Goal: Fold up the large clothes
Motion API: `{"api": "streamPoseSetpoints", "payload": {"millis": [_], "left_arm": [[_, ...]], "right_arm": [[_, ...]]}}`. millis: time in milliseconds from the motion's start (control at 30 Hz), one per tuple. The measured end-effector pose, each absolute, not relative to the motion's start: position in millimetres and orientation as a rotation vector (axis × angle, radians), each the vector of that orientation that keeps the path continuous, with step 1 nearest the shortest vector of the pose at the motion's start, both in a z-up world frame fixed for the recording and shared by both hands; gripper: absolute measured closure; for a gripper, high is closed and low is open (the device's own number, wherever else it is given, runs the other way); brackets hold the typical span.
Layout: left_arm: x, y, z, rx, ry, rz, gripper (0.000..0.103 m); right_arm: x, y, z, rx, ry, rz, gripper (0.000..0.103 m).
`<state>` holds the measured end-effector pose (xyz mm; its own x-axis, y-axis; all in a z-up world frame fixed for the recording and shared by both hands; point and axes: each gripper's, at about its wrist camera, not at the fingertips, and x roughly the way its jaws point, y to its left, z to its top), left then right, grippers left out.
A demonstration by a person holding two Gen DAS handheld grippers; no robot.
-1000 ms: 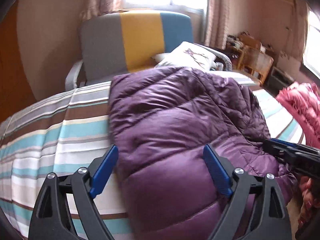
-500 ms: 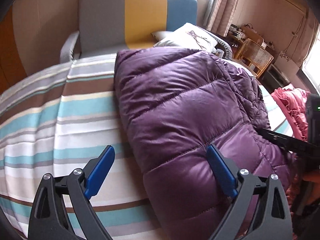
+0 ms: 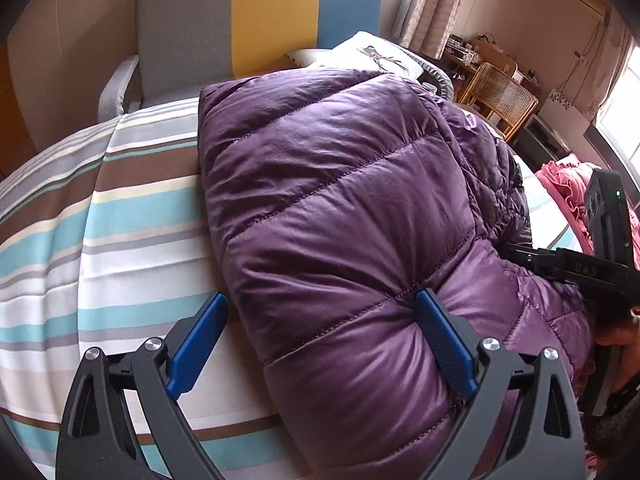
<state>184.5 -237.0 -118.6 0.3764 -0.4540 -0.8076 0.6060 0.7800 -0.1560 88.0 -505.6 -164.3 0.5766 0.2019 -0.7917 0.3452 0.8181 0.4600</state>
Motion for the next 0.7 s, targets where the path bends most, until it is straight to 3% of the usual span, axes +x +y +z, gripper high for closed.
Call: {"api": "streamPoseSetpoints", "payload": {"millis": [367, 533, 700], "left_arm": [[179, -248, -120, 0.157, 0.951, -0.729, 0.022], [175, -248, -118, 0.163, 0.939, -0.738, 0.034], [172, -246, -114, 0.162, 0.926, -0.737, 0.035]], "right_arm": [[96, -490, -159, 0.624, 0.941, -0.081, 0.042], [80, -477, -153, 0.585, 0.923, -0.078, 0.053], [75, -461, -143, 0.520, 0.913, -0.085, 0.057]]}}
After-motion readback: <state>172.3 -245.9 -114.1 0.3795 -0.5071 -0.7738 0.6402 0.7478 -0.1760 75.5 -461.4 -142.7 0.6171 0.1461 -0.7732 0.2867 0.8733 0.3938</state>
